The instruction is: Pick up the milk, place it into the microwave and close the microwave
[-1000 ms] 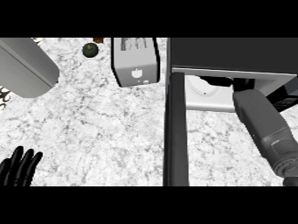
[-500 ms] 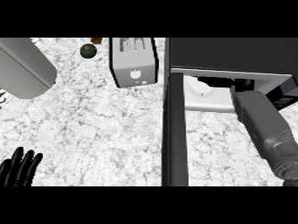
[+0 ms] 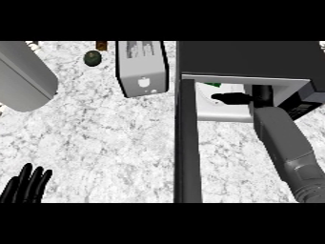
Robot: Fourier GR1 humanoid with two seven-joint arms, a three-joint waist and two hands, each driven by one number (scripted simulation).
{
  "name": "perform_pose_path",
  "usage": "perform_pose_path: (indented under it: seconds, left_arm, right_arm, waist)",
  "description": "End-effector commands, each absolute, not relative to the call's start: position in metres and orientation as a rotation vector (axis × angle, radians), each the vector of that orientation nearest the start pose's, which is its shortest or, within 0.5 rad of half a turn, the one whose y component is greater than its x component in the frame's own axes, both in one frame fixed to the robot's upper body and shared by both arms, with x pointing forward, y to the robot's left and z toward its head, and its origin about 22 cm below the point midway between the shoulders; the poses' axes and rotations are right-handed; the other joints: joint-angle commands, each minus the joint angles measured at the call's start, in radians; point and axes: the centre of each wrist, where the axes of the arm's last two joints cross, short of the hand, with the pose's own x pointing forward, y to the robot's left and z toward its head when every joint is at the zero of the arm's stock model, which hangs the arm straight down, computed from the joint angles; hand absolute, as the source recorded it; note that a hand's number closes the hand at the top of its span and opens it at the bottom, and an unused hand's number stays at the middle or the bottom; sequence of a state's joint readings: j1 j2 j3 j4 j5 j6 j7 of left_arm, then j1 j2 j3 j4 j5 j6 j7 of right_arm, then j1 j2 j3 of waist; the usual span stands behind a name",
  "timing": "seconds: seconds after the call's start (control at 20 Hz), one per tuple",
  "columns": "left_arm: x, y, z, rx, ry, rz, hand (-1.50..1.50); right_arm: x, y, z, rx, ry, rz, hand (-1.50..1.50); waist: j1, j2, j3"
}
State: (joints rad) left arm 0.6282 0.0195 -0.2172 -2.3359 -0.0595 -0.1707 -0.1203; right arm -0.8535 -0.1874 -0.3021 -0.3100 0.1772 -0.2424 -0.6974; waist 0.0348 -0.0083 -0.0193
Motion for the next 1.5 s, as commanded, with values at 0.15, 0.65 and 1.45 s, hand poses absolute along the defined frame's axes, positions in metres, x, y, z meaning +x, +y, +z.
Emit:
perform_pose_path:
  seconds: [0.15, 0.65, 1.45]
  left_arm:
    - [0.096, 0.222, 0.093, -0.054, -1.896, -0.132, -1.50]
    - [0.096, 0.220, 0.090, -0.097, -1.851, -0.155, -1.50]
    - [0.146, 0.177, 0.069, -0.312, -1.807, -0.438, 1.50]
  right_arm:
    - [0.340, -0.278, -0.088, -0.376, -1.710, 0.109, -1.50]
    - [0.296, -0.259, -0.126, -0.190, -1.691, 0.009, -1.50]
    - [0.154, -0.307, -0.156, -0.017, -1.773, -0.106, -1.50]
  waist:
    - [-0.058, 0.000, 0.020]
    - [-0.056, 0.000, 0.018]
    - [-0.046, 0.006, 0.018]
